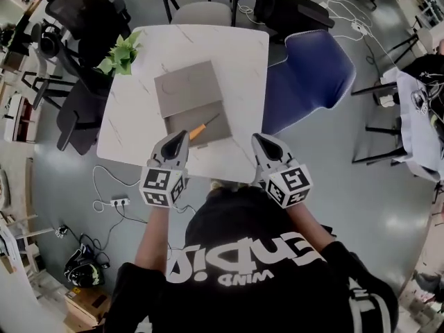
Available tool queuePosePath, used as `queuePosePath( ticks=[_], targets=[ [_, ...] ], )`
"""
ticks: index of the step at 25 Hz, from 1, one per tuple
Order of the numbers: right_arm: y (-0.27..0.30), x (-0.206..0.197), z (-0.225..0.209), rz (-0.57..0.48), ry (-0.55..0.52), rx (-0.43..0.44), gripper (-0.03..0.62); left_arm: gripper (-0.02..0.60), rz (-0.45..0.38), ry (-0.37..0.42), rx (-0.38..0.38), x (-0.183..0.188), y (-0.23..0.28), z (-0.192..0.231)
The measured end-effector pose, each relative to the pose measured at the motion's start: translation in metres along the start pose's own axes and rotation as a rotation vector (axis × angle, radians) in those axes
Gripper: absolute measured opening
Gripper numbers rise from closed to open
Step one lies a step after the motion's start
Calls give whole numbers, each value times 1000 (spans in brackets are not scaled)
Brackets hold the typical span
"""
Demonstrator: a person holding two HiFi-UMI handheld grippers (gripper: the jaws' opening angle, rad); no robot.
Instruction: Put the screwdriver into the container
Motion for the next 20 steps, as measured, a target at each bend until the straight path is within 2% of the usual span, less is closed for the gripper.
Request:
queuePosePath(
  ticks=[6, 11, 20],
  targets=[
    [7, 5, 10, -16, -28, 70, 12, 14, -125, -88, 100, -22, -37, -7],
    [16, 7, 18, -17, -47, 110, 12, 14, -192, -163, 183, -37, -53, -8],
    [22, 5, 29, -8, -66, 154, 12, 14, -214, -173, 196, -40, -65, -9]
  ],
)
Point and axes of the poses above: the fingertips, and each gripper's own axes: y forward along the fingers, z to its left, x out of its top, the point moved 9 cm from there along -y, backward along the fingers, and after that the axes turned 9 degrees about -y, right-handed, at the moved point
